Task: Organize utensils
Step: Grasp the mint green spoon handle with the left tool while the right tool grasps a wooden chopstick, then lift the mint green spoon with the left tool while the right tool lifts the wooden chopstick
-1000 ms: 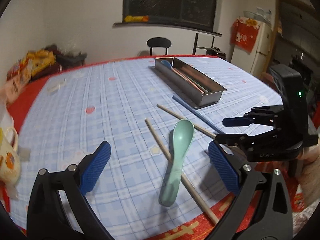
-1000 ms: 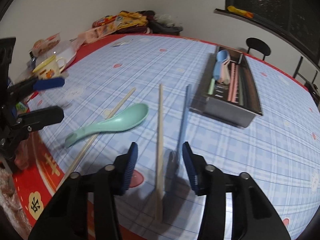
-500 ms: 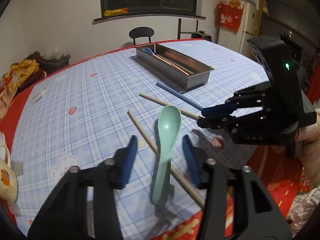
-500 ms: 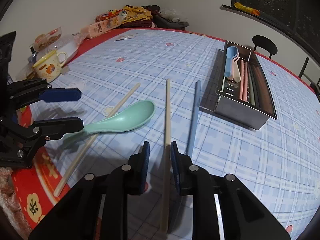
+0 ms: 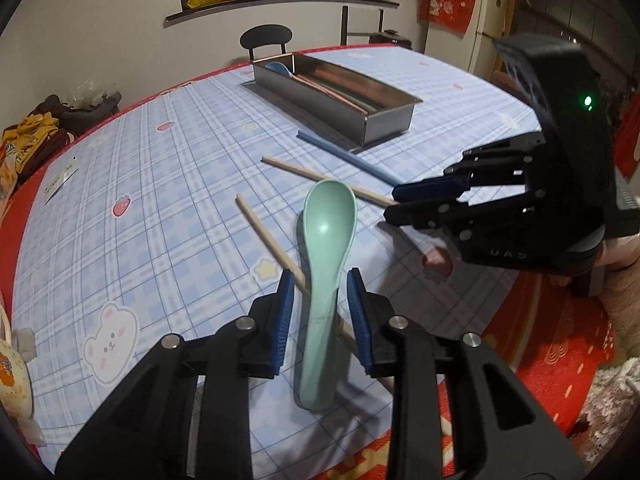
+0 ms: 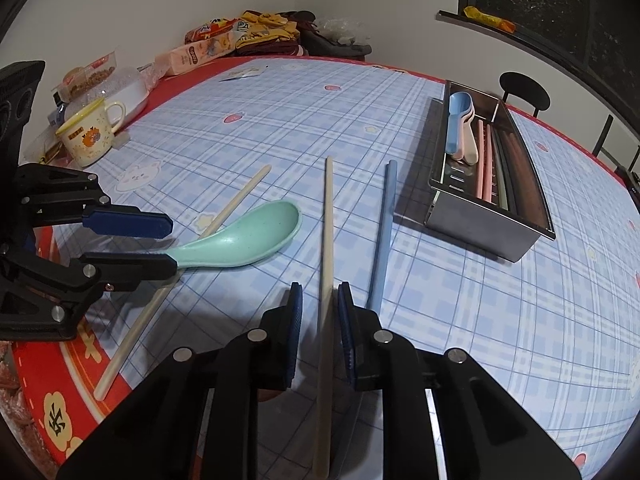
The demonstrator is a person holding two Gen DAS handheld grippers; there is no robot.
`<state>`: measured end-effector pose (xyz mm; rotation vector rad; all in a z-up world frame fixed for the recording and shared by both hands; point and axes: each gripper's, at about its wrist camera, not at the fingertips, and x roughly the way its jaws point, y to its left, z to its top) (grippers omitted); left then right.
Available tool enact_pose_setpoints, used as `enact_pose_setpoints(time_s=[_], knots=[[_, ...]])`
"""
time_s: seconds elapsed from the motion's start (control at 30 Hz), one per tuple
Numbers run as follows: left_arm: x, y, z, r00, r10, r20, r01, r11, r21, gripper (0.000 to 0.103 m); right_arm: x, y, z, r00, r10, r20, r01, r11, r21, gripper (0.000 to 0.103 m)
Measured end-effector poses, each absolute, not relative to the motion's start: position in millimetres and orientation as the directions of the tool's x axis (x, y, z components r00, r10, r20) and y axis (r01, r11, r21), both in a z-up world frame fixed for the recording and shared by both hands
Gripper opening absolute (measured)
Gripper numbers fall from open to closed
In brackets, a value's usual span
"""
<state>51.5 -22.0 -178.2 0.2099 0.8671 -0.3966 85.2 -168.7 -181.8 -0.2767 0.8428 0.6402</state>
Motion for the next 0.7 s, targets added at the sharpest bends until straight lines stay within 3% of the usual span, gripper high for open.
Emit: enact_pose_setpoints(time_s=[0.2,0.7], knots=[[54,-23,-189,0.560,-0.250,-0.790,0.410,0.912,0.002,0.022,85,-168,-182,0.499,0.409,-0.764,-0.626,0.780,0.008,0.018],[52,-7,-188,0.618,-0.219,-0.755,0.311,0.950,-0.021,0.018,83,-160,-182,0.534,0.368,-0.761,-0.624,0.779,-0.061,0.018]])
